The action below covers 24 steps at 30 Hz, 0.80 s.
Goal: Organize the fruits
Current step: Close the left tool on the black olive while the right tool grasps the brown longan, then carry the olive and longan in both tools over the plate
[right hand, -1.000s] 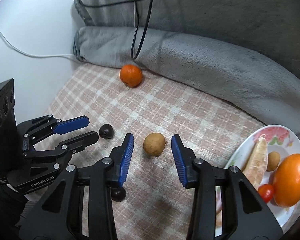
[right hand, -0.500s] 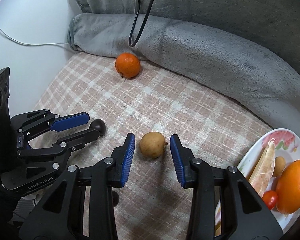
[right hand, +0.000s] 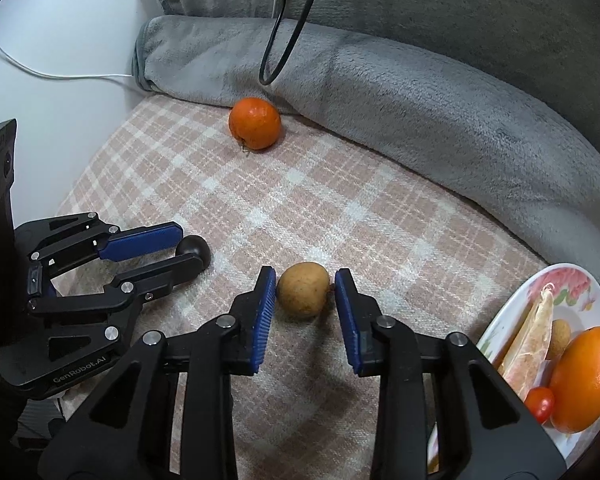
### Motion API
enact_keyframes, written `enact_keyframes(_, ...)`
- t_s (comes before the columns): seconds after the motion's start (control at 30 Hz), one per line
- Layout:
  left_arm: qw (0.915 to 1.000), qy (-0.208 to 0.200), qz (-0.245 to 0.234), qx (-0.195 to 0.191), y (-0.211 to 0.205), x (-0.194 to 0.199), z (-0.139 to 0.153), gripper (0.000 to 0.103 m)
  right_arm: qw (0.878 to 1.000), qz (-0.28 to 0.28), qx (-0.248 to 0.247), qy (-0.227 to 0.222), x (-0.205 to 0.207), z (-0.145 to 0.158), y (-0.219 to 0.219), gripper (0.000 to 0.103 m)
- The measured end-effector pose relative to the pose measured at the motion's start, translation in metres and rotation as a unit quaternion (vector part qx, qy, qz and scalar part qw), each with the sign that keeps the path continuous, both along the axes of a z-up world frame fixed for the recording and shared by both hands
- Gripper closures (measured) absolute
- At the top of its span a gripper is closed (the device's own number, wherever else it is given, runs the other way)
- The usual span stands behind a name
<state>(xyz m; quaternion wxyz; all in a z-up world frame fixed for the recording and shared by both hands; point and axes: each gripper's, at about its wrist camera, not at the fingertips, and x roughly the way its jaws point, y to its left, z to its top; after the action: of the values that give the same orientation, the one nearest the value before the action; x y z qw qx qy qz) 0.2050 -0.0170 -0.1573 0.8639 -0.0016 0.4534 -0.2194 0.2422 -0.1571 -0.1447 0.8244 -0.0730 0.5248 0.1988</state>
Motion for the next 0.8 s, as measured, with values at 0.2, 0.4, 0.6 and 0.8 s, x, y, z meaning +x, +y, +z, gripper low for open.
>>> enact_keyframes(0.2, 1.0000, -0.002, -0.005, 0.001, -0.001, 0.000, -0.001, 0.083, 1.000, 0.002, -0.004, -0.002, 0.000, -0.001, 0.002, 0.071)
enact_keyframes(0.4, 1.0000, -0.005, -0.003, 0.000, -0.003, 0.001, -0.001, 0.084, 1.000, 0.001, -0.004, -0.005, 0.000, 0.000, 0.003, 0.071)
enact_keyframes(0.6, 0.9999, -0.014, 0.001, 0.000, 0.001, -0.004, 0.007, 0.084, 1.000, -0.004, 0.006, -0.012, -0.004, 0.009, -0.002, 0.071)
enact_keyframes(0.8, 0.9996, -0.027, 0.000, -0.004, 0.001, -0.011, 0.018, 0.084, 1.000, -0.005, 0.016, -0.025, -0.015, 0.024, -0.008, 0.071)
